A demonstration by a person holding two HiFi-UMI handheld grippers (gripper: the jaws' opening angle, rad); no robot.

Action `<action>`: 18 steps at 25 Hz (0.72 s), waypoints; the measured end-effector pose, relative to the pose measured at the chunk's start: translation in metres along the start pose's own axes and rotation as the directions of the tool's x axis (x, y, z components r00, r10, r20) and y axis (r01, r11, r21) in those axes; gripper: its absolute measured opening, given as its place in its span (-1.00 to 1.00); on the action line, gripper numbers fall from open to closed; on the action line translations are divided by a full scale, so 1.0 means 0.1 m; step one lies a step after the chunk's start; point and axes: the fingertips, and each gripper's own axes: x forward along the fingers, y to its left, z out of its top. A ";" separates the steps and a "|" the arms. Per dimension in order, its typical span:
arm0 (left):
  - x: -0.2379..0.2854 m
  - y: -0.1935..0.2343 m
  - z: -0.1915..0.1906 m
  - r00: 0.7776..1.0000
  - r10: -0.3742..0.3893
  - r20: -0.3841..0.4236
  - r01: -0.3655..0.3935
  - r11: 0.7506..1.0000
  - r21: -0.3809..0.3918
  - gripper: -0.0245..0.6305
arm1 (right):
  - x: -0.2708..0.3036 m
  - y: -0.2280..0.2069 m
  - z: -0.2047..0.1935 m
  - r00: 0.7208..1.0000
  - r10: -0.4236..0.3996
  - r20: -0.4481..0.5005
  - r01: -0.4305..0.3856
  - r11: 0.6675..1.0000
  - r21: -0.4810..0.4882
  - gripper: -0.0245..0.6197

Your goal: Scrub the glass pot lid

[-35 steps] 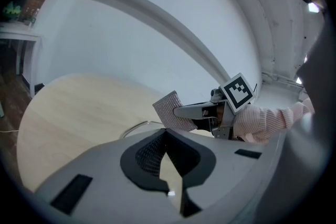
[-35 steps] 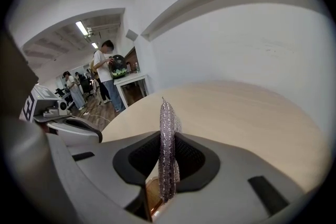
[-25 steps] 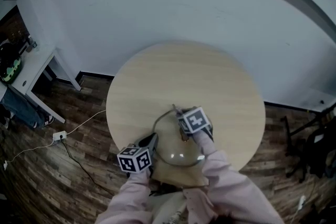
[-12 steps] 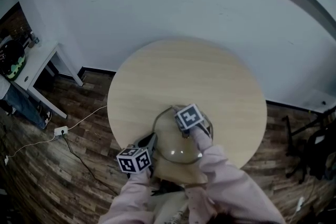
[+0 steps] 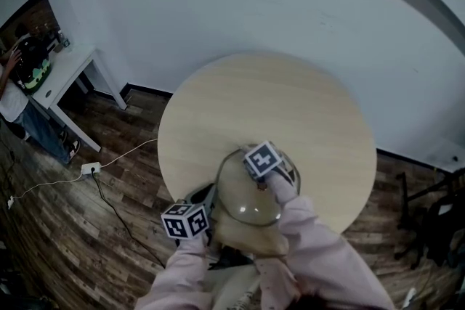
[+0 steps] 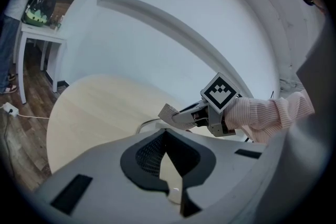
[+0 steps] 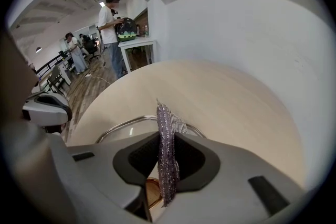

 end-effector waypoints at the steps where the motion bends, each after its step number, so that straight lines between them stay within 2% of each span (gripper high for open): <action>1: -0.01 0.00 0.00 1.000 0.005 0.004 -0.005 1.000 -0.001 -0.94 | -0.01 -0.02 -0.06 0.999 -0.014 -0.035 0.014 1.000 -0.007 -0.68; 4: -0.06 -0.01 -0.01 1.000 0.022 0.016 -0.022 1.000 -0.005 -0.94 | 0.03 0.06 0.06 1.000 0.029 0.013 -0.028 0.998 -0.049 -0.68; 8: -0.12 0.02 -0.02 0.998 0.051 0.029 -0.051 0.999 -0.012 -0.94 | 0.02 0.03 -0.05 0.998 0.005 -0.063 -0.010 0.996 -0.088 -0.68; 18: -0.25 -0.01 -0.08 0.992 0.108 0.063 -0.107 0.994 -0.022 -0.94 | 0.05 0.25 -0.06 0.995 0.035 -0.089 -0.052 0.978 -0.201 -0.68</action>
